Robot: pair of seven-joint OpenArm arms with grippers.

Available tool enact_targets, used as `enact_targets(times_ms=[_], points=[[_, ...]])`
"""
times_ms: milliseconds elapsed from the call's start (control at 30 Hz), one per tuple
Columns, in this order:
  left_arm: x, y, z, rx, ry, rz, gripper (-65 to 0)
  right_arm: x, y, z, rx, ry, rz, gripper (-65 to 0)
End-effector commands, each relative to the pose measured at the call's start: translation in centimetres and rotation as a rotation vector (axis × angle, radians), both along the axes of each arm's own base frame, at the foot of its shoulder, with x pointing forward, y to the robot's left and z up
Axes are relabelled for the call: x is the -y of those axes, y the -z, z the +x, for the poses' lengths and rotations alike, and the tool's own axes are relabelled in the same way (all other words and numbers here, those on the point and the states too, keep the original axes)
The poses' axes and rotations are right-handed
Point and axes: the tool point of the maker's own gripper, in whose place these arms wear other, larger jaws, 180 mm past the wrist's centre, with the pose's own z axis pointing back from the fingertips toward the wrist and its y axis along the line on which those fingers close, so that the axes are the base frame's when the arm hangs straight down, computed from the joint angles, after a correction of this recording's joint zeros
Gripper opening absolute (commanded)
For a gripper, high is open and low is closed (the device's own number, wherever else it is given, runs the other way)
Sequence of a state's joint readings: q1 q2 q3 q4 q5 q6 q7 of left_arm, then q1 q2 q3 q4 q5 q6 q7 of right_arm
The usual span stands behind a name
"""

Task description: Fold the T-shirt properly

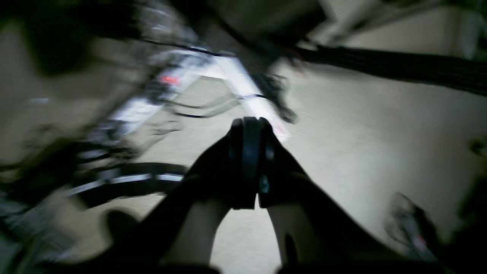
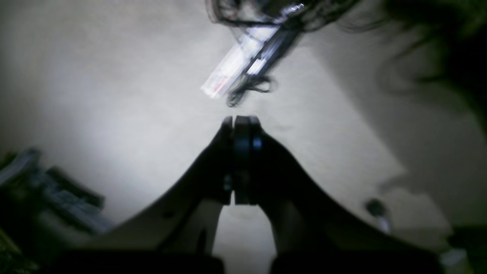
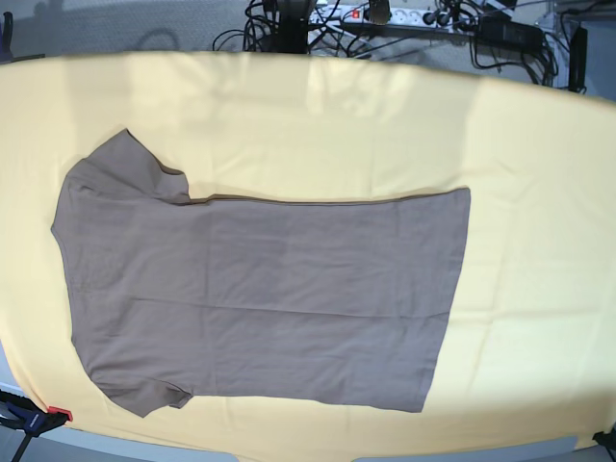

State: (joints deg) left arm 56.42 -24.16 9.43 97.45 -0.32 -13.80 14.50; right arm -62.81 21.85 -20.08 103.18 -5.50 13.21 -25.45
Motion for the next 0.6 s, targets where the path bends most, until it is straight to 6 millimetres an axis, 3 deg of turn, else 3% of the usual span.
enact_targets(times_ms=[0,200,333,567], points=[[0.3,-1.5,0.2,0.019,-0.008,-0.024,-65.0,-0.4,-1.5,-0.6,-0.002,-0.006,0.003,-65.0],[-1.5,-7.1,4.2,0.138,-0.046,-0.024,-65.0,0.3,-6.3,2.1,0.13,-0.013,-0.099,-65.0],[-2.2,-10.0,6.7,0.21,-0.062,-0.023,-65.0,2.4,-8.1,4.5,0.201,0.054,-0.233,-65.0],[-2.9,-14.2,11.2,0.383,-0.052,0.006,-65.0,4.8,-12.0,10.8,0.48,0.08,-0.382,-65.0]])
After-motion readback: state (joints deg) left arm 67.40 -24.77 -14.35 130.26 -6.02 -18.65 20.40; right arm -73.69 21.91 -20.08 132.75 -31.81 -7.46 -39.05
